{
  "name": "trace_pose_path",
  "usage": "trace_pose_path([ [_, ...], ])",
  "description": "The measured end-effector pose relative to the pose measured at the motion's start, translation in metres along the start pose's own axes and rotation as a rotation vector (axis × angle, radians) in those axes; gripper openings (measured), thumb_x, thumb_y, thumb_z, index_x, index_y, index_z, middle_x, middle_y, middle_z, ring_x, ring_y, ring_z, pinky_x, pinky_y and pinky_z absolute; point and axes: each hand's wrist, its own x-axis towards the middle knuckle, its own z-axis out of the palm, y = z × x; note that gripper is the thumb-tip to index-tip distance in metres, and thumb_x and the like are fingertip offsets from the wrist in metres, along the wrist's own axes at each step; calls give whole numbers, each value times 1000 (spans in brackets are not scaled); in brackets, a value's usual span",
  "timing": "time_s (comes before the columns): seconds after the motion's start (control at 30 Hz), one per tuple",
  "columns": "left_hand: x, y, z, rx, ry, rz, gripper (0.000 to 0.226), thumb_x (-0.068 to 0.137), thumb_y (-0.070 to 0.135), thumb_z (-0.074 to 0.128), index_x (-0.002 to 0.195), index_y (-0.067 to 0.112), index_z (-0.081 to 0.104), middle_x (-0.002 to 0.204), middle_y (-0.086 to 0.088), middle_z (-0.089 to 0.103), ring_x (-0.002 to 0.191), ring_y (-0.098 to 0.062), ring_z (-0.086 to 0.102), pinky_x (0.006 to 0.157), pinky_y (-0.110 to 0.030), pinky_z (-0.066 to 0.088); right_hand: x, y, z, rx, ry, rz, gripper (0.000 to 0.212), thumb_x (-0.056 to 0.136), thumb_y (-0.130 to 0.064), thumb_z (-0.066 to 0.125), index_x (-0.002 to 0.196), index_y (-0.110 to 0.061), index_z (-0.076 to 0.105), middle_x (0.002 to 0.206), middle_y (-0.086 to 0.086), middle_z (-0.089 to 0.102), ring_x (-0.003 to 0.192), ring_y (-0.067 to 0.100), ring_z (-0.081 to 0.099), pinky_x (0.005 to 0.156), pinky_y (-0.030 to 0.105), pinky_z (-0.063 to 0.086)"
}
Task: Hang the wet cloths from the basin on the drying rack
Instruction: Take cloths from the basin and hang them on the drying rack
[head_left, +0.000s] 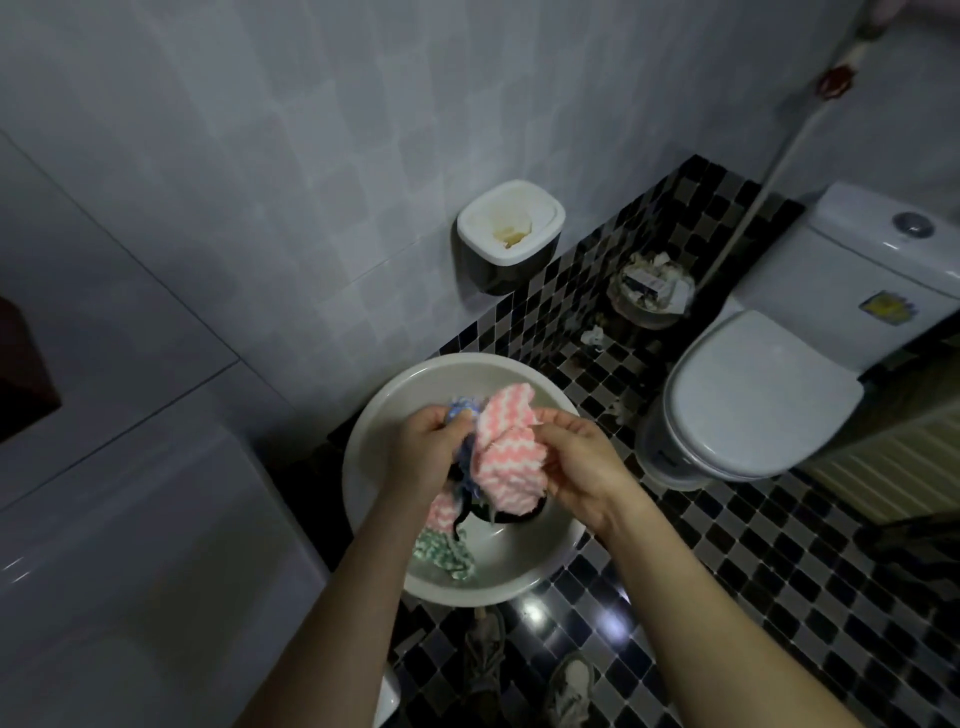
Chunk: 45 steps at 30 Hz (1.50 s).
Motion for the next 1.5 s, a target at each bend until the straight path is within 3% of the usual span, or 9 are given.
trace_pose_path([
  [0.43, -12, 44, 2, -9, -73, 156, 51, 87, 45, 61, 75, -4, 61, 75, -13, 60, 72, -20, 54, 72, -46, 52, -12, -18, 11, -125, -8, -139, 46, 86, 16, 39, 102, -20, 64, 78, 4, 65, 50, 16, 54, 41, 25, 43],
  [0.6, -19, 70, 10, 128, -208, 107, 72, 78, 66, 56, 77, -6, 62, 73, -15, 64, 67, -24, 59, 71, -46, 54, -28, -34, 12, 37, -283, -38, 40, 88, -2, 45, 123, -9, 64, 109, 15, 67, 87, 25, 65, 72, 33, 58],
  [0.7, -21, 86, 13, 91, -356, 59, 45, 94, 43, 56, 81, 3, 73, 82, -20, 73, 77, -32, 70, 80, -47, 55, -38, -42, 7, -159, -412, -87, 33, 90, -12, 63, 123, -8, 64, 116, 20, 67, 97, 27, 68, 86, 36, 57],
  [0.83, -21, 104, 20, 158, -554, 98, 56, 73, 48, 74, 89, -6, 68, 93, -35, 67, 82, -46, 65, 85, -60, 50, -59, -63, -11, -456, -311, -175, 26, 85, -4, 69, 110, 3, 66, 106, 22, 71, 88, 26, 71, 83, 34, 58],
  [0.93, -16, 113, 29, 295, -661, 154, 91, 52, 69, 80, 88, -12, 62, 90, -35, 64, 75, -29, 54, 75, -48, 48, -83, -82, -28, -647, -248, -207, 17, 83, -8, 73, 96, 2, 69, 91, 11, 75, 82, 21, 72, 76, 31, 58],
  [1.03, -17, 125, 45, 425, -801, 208, 79, 54, 73, 73, 79, -2, 70, 77, -19, 61, 71, -23, 48, 70, -36, 39, -108, -96, -41, -762, -182, -212, 11, 82, -10, 74, 76, -10, 65, 62, -6, 67, 54, 5, 62, 51, 15, 48],
  [1.17, -27, 139, 74, 235, -882, 260, 65, 78, 52, 71, 85, -12, 61, 80, -16, 54, 73, -25, 45, 70, -36, 37, -136, -108, -75, -756, 70, -273, 19, 79, -18, 78, 77, -6, 64, 75, 10, 71, 64, 19, 66, 57, 27, 55],
  [1.33, -55, 152, 128, -332, -824, 192, 17, 96, 13, 49, 104, 19, 62, 83, 2, 60, 65, -6, 57, 63, -21, 47, -167, -110, -118, -558, 630, -557, 38, 88, -19, 69, 74, 14, 57, 63, 15, 57, 54, 19, 51, 53, 29, 41],
  [1.5, -113, 161, 208, -317, -961, 253, 39, 94, -9, 40, 113, 15, 63, 77, 1, 67, 65, -6, 62, 62, -18, 52, -224, -124, -153, -413, 403, -560, 45, 84, -47, 68, 88, -2, 72, 82, 20, 71, 70, 25, 65, 66, 35, 55],
])
